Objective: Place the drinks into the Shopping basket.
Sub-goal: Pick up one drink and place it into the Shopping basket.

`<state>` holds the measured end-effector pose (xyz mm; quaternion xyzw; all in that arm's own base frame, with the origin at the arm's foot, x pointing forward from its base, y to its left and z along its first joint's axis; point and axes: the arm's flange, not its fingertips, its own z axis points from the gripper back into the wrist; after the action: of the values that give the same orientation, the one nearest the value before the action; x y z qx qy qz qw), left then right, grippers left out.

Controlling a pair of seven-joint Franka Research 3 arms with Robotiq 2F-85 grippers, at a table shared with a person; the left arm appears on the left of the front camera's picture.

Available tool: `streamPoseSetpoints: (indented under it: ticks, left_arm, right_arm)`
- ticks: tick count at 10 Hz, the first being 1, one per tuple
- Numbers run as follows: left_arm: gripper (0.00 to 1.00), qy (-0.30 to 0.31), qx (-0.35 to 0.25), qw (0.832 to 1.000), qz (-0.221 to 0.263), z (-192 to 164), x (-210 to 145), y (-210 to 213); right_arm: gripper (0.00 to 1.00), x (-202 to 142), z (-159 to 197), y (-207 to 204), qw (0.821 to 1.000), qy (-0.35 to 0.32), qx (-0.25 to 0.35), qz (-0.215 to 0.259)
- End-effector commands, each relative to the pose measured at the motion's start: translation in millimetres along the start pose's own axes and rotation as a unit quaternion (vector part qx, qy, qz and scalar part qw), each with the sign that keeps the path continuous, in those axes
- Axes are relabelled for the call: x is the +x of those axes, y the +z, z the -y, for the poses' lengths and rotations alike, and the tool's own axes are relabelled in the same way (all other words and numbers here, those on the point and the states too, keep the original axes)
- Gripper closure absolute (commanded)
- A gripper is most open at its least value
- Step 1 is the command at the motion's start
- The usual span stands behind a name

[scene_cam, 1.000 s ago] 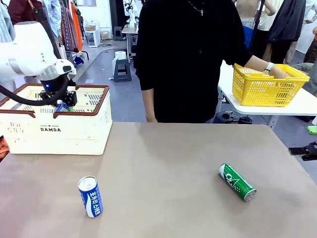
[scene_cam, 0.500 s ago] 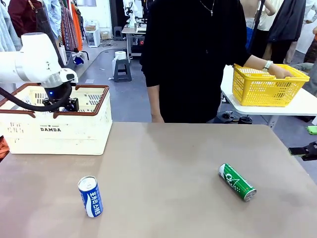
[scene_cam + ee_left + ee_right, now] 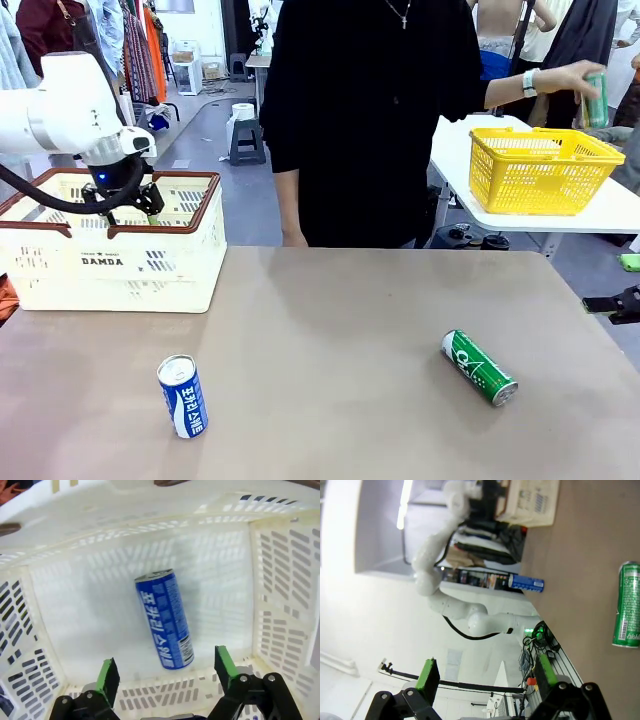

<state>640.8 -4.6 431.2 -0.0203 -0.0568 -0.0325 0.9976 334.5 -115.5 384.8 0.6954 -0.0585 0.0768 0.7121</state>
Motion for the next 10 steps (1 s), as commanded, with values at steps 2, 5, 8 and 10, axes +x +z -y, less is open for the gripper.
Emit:
streamPoseSetpoints:
  ticks: [2, 5, 8, 10]
  left_arm:
    - [0.0, -0.029, -0.055, 0.997, 0.04, -7.2, -25.0, 53.6]
    - [0.0, -0.018, -0.18, 0.977, 0.112, -29.6, -93.1, 143.0]
    - [0.0, -0.073, -0.401, 0.905, 0.126, -72.8, -185.2, 173.4]
    - [0.0, -0.156, -0.539, 0.816, 0.137, -107.9, -263.0, 154.5]
  right_arm:
    - [0.0, 0.7, -6.1, 0.3, 1.0, -0.01, -0.001, -0.005]
    - [0.0, 0.7, -6.1, 0.3, 1.0, -0.01, -0.001, -0.005]
    - [0.0, 0.7, -6.1, 0.3, 1.0, -0.01, -0.001, -0.005]
    - [0.0, 0.7, -6.1, 0.3, 1.0, -0.01, -0.001, -0.005]
